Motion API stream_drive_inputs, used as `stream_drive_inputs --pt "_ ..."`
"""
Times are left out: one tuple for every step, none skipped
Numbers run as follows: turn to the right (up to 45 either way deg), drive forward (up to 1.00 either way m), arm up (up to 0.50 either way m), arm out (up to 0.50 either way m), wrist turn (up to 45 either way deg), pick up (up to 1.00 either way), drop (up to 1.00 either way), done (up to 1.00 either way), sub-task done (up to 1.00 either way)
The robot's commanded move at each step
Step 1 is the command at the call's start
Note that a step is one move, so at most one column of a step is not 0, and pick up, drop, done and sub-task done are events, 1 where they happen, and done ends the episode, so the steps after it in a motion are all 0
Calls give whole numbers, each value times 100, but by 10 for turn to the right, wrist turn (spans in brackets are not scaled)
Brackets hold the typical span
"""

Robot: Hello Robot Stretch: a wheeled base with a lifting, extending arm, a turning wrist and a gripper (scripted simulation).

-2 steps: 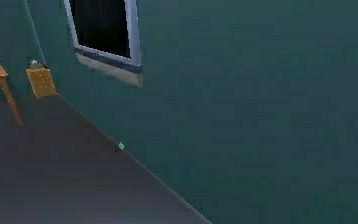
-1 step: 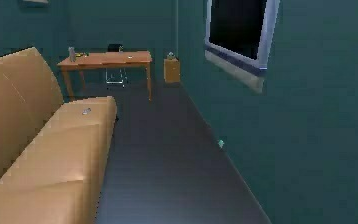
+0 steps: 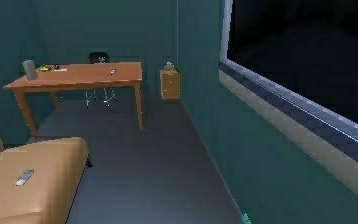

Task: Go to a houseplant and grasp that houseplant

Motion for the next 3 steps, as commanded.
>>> stream_drive_inputs --pt "-30 0 0 0 0 0 0 0 0" --pt "0 100 0 0 0 0 0 0 0" --pt "0 100 0 0 0 0 0 0 0"
